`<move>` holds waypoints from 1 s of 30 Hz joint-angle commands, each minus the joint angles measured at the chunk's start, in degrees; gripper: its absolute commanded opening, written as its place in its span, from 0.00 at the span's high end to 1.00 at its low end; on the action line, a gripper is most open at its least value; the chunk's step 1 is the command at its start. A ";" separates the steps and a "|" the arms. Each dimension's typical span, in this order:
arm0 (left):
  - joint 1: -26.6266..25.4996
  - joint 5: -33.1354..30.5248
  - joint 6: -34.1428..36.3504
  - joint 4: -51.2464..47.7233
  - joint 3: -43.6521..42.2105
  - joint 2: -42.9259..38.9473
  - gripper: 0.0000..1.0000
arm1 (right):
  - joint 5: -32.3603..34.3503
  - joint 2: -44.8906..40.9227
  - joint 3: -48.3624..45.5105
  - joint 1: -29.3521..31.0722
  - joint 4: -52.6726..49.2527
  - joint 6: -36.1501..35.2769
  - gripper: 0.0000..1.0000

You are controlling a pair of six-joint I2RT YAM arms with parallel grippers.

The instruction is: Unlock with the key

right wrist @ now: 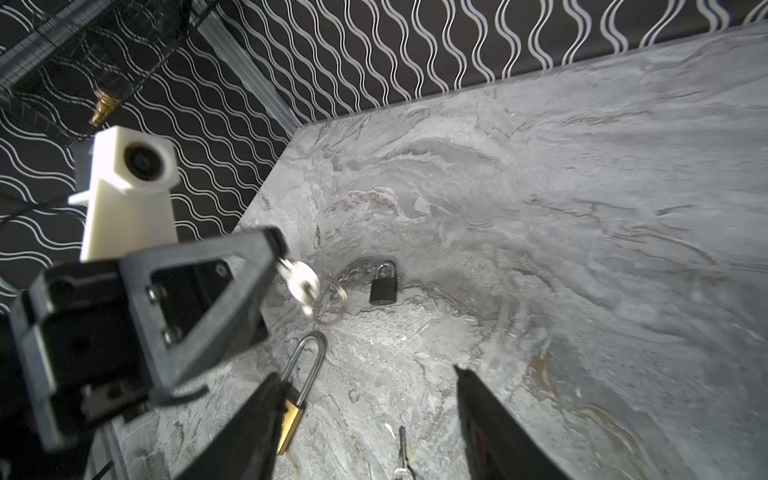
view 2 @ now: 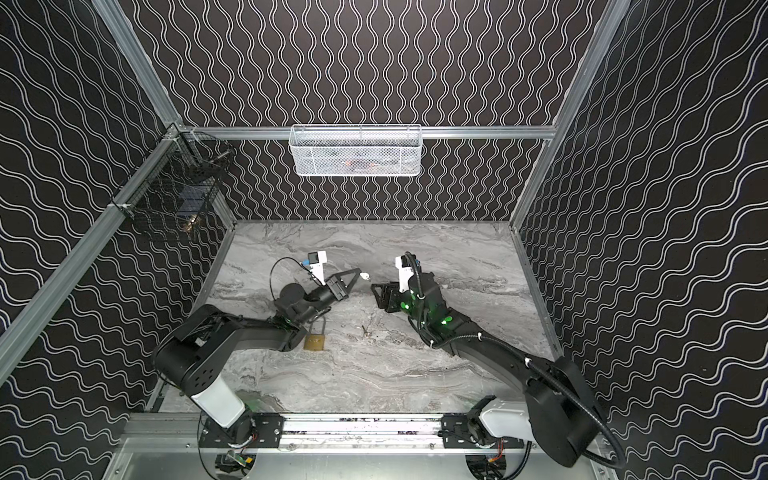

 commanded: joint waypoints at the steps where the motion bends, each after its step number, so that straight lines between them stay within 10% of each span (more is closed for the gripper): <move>1: 2.91 10.75 5.60 -1.01 -1.19 -1.82 1.00 | 3.15 -2.24 -1.96 -0.55 -0.84 -1.81 0.34; 7: 5.30 22.35 14.47 -10.62 -0.77 -4.35 1.00 | -5.25 -6.07 -5.75 -1.31 7.75 -5.76 0.34; 19: 5.05 23.06 42.01 -51.13 4.66 -22.76 1.00 | -27.36 -4.60 -7.08 -1.41 19.58 -10.27 0.41; 30: 5.04 28.94 42.09 -46.75 4.18 -24.73 1.00 | -29.24 -1.75 -3.91 -1.00 18.37 -11.13 0.48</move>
